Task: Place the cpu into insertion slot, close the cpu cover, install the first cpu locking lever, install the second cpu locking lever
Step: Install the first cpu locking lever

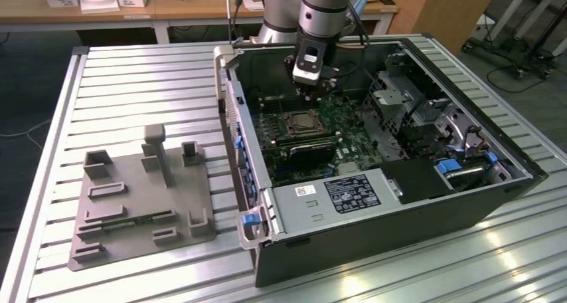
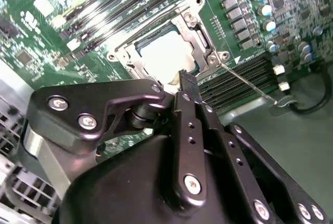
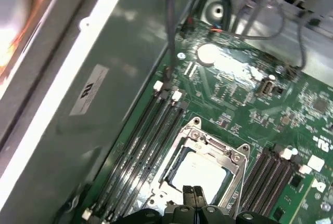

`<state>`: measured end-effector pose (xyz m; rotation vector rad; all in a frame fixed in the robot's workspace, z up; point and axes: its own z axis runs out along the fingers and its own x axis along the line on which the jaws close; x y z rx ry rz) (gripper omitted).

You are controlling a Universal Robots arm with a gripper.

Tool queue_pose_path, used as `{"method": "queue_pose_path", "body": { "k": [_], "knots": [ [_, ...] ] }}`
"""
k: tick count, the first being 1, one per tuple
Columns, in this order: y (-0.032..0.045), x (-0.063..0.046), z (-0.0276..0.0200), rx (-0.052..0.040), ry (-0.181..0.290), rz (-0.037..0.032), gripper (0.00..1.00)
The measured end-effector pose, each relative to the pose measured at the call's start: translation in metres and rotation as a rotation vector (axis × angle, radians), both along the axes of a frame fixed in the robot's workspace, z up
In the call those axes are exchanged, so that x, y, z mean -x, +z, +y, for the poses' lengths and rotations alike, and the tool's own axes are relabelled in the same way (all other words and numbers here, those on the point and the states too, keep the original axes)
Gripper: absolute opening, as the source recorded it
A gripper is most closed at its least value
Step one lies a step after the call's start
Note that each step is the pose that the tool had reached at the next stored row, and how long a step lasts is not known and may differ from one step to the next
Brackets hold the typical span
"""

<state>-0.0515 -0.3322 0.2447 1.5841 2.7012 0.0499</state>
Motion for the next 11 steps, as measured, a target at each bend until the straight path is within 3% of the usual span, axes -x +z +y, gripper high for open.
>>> {"method": "queue_pose_path", "body": {
  "k": [6, 11],
  "knots": [
    [0.0000, 0.0002, 0.0000, 0.0000, 0.102, 0.0000, 0.10],
    [-0.0002, 0.0068, 0.0000, 0.0001, 0.137, 0.0001, 0.10]
  ]
}}
